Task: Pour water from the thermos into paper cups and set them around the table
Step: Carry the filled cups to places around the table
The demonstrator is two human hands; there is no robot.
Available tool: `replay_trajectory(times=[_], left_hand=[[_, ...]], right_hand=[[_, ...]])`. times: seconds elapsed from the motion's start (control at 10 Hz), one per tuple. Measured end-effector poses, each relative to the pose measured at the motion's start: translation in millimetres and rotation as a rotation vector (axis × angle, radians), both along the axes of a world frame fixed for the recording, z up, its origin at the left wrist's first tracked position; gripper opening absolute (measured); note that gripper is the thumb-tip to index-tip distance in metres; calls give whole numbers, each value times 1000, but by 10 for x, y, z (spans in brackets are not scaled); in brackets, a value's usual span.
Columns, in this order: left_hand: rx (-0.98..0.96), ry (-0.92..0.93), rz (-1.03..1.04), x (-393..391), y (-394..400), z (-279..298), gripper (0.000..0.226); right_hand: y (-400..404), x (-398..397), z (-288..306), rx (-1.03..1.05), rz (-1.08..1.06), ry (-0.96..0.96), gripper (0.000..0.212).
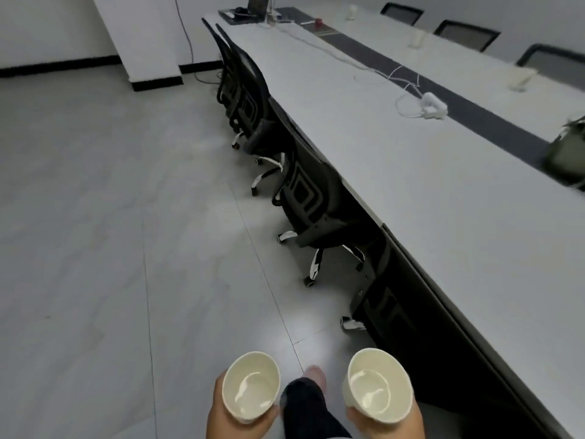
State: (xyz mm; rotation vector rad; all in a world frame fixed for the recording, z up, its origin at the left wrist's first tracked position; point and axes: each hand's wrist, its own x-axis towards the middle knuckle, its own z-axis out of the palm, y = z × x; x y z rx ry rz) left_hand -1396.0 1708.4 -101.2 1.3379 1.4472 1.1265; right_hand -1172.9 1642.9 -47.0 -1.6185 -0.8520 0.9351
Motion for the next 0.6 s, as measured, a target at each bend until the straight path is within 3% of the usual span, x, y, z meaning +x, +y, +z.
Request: replay_trajectory(times=[0.1,0.2,0.4,0.6], left_hand=[[-53,-23,-124,265,662,-76,81],[-33,-69,-70,518,1302,-43,78],[76,-49,-158,1260,2676,436,80],[40,-19,-311,1861,3571,513,82]], right_hand=[[696,95,21,-20,-124,166,74],[1247,293,34,-9,-190,225,69],[2424,832,148,104,-200,-39,87],[3135,1254,291,100,-380,-86,81]])
